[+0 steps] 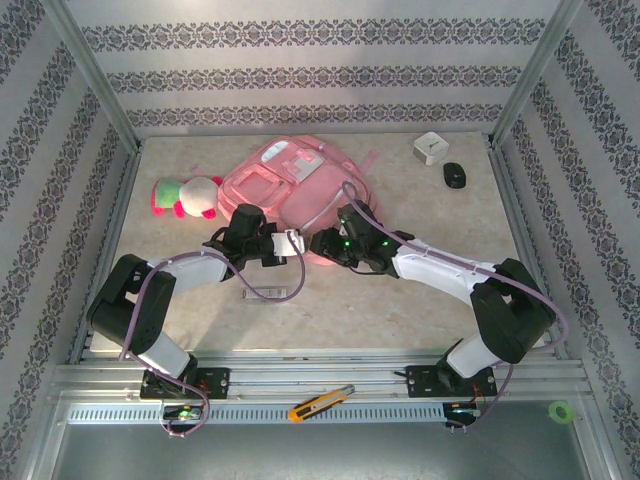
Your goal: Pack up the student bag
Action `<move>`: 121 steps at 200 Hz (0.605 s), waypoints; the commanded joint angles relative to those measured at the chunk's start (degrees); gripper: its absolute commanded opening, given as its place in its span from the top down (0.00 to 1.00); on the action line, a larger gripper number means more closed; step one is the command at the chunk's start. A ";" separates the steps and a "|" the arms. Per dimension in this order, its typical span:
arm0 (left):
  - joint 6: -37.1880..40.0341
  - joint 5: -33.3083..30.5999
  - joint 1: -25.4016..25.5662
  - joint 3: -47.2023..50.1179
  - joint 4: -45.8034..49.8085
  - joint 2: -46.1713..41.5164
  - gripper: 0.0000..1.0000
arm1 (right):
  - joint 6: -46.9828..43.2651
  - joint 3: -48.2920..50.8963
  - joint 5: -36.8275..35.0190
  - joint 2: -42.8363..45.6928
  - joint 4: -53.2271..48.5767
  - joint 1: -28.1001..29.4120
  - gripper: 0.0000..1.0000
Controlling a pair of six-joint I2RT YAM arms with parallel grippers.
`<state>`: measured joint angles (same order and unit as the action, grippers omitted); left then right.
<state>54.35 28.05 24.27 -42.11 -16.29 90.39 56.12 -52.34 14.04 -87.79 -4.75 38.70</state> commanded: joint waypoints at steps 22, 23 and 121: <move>-11.49 8.06 0.20 2.53 -15.86 1.88 1.00 | 1.54 3.33 1.25 5.35 1.34 -1.55 0.54; -11.56 8.07 0.18 2.54 -15.91 1.93 1.00 | 1.54 3.36 1.21 5.44 1.29 -1.54 0.54; -10.14 8.75 0.15 2.56 -13.94 1.21 1.00 | -1.92 -4.08 -0.27 -1.81 -3.40 -1.35 0.59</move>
<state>44.71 32.99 24.25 -39.46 -27.38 92.82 56.38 -53.34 14.63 -87.68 -5.56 37.58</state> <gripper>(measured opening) 0.047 0.422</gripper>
